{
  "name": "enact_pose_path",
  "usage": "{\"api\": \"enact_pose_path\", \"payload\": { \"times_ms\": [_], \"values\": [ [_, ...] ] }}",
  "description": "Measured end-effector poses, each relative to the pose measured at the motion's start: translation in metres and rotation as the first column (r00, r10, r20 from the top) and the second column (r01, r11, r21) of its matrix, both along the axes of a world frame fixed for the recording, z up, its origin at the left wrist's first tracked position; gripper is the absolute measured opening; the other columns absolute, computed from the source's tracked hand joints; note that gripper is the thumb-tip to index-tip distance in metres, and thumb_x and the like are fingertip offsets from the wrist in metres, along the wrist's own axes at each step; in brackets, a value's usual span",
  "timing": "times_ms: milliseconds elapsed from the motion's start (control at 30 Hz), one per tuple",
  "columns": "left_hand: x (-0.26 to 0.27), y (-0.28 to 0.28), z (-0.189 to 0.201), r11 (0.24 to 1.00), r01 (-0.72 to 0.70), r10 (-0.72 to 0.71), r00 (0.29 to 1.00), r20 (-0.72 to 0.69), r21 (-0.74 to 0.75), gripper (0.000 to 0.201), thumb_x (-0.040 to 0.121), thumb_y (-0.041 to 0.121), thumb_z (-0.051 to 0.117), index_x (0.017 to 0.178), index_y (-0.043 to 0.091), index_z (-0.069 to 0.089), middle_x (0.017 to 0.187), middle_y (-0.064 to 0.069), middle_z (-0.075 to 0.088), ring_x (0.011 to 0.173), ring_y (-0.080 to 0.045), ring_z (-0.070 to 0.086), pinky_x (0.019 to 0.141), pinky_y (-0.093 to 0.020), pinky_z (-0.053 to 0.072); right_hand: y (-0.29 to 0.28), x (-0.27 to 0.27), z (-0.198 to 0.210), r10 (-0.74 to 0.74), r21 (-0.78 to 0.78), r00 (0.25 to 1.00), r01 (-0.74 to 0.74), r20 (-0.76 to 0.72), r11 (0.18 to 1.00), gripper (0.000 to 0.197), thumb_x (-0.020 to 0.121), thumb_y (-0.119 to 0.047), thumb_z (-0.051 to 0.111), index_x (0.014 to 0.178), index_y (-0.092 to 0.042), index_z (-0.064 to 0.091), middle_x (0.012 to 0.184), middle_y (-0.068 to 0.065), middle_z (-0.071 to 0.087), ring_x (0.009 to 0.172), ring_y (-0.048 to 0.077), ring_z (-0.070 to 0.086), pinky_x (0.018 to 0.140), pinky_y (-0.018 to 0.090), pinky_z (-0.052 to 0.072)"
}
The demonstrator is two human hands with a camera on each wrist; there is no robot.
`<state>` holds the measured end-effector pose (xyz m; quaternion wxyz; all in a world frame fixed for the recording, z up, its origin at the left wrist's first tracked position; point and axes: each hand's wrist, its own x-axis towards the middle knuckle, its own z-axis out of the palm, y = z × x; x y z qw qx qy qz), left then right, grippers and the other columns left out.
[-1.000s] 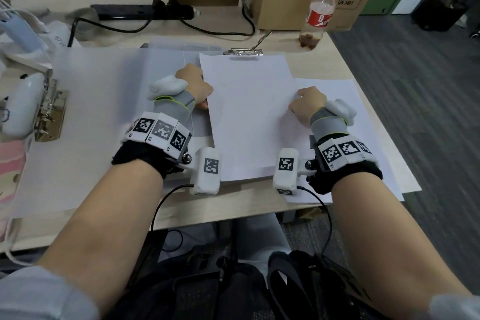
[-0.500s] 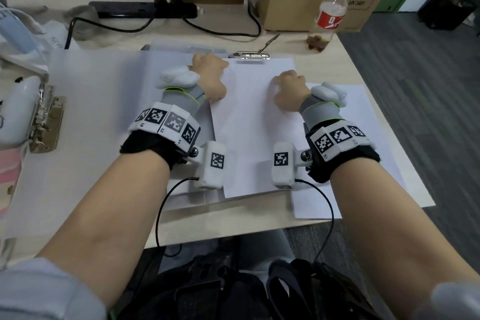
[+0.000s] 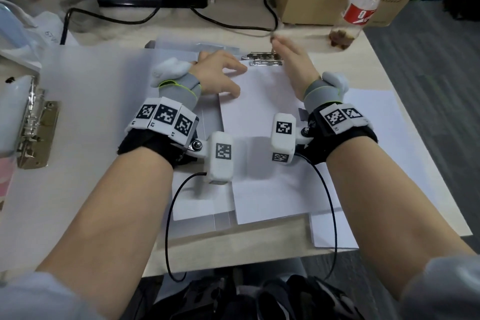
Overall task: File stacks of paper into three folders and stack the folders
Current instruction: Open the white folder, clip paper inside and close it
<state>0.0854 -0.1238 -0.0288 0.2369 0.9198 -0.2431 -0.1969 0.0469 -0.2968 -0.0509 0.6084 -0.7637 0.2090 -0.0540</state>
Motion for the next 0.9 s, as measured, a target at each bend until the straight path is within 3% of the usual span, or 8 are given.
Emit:
{"api": "enact_pose_path", "payload": {
  "times_ms": [100,267,333,400,500,633,733,900],
  "values": [
    [0.007,0.001,-0.002,1.0,0.024,-0.024,0.999,-0.025,0.001,0.058,0.074,0.024,0.073,0.128,0.037,0.056,0.142,0.014,0.04,0.136,-0.021,0.024,0.102,-0.029,0.022,0.005,0.009,-0.002,0.001,-0.002,1.0,-0.001,0.02,1.0,0.039,0.097,-0.037,0.046,0.125,-0.013,0.06,0.132,0.0,0.057,0.118,0.007,0.047,0.094,0.017,0.031],
    [0.011,0.002,-0.007,0.999,0.046,-0.046,0.998,-0.053,-0.004,0.071,0.055,0.038,0.074,0.125,0.04,0.057,0.14,0.015,0.042,0.134,-0.022,0.025,0.112,-0.037,0.022,0.006,0.029,0.005,-0.035,-0.036,0.999,0.036,0.013,0.999,0.041,0.094,-0.044,0.05,0.098,-0.011,0.073,0.109,-0.003,0.066,0.097,0.004,0.055,0.072,0.009,0.036],
    [0.014,0.001,-0.01,0.999,0.037,-0.038,0.999,-0.04,-0.003,0.065,0.064,0.033,0.077,0.126,0.041,0.056,0.14,0.016,0.042,0.134,-0.021,0.025,0.113,-0.039,0.022,0.009,0.038,0.008,-0.029,-0.079,0.999,0.026,-0.03,0.997,0.037,0.09,-0.044,0.057,0.098,-0.013,0.074,0.098,-0.007,0.066,0.084,-0.001,0.054,0.067,0.01,0.035],
    [0.013,0.001,-0.011,0.999,0.043,-0.043,0.998,-0.037,0.0,0.07,0.057,0.04,0.072,0.125,0.043,0.055,0.139,0.017,0.042,0.135,-0.02,0.024,0.114,-0.041,0.022,0.01,0.045,0.005,-0.008,-0.05,0.996,0.004,-0.083,0.999,0.031,0.087,-0.037,0.063,0.107,-0.014,0.072,0.1,-0.006,0.065,0.082,-0.001,0.053,0.064,0.01,0.035],
    [0.014,0.001,-0.012,0.999,0.048,-0.048,0.998,-0.035,0.001,0.065,0.064,0.036,0.076,0.125,0.043,0.055,0.14,0.017,0.041,0.136,-0.019,0.023,0.113,-0.039,0.02,0.006,0.055,0.001,0.056,-0.027,0.985,-0.061,-0.162,0.998,0.041,0.09,-0.037,0.06,0.128,-0.021,0.059,0.117,-0.005,0.056,0.108,0.008,0.052,0.081,0.02,0.038],
    [0.015,0.002,-0.015,0.998,0.066,-0.066,0.998,0.001,0.013,0.058,0.074,0.027,0.075,0.127,0.042,0.054,0.142,0.016,0.04,0.136,-0.02,0.022,0.108,-0.038,0.02,0.004,0.066,-0.002,0.228,-0.056,0.92,-0.258,-0.32,0.964,0.069,0.087,-0.046,0.059,0.147,-0.027,0.03,0.149,-0.001,0.036,0.139,0.017,0.031,0.113,0.036,0.028],
    [0.016,0.002,-0.015,0.998,0.061,-0.061,0.998,-0.003,0.009,0.057,0.075,0.027,0.074,0.127,0.041,0.054,0.142,0.017,0.04,0.136,-0.018,0.022,0.106,-0.036,0.02,0.003,0.073,-0.008,0.213,-0.014,0.908,-0.233,-0.362,0.972,0.093,0.067,-0.051,0.072,0.146,-0.037,0.025,0.154,0.001,0.029,0.14,0.024,0.03,0.109,0.05,0.034],
    [0.015,0.002,-0.015,0.998,0.064,-0.064,0.998,-0.01,0.009,0.056,0.076,0.027,0.073,0.126,0.042,0.055,0.142,0.018,0.039,0.136,-0.017,0.022,0.103,-0.035,0.019,0.006,0.077,-0.011,0.197,-0.058,0.907,-0.235,-0.372,0.97,0.096,0.065,-0.034,0.077,0.147,-0.029,0.028,0.154,0.011,0.026,0.141,0.033,0.027,0.114,0.048,0.028]
  ]
}}
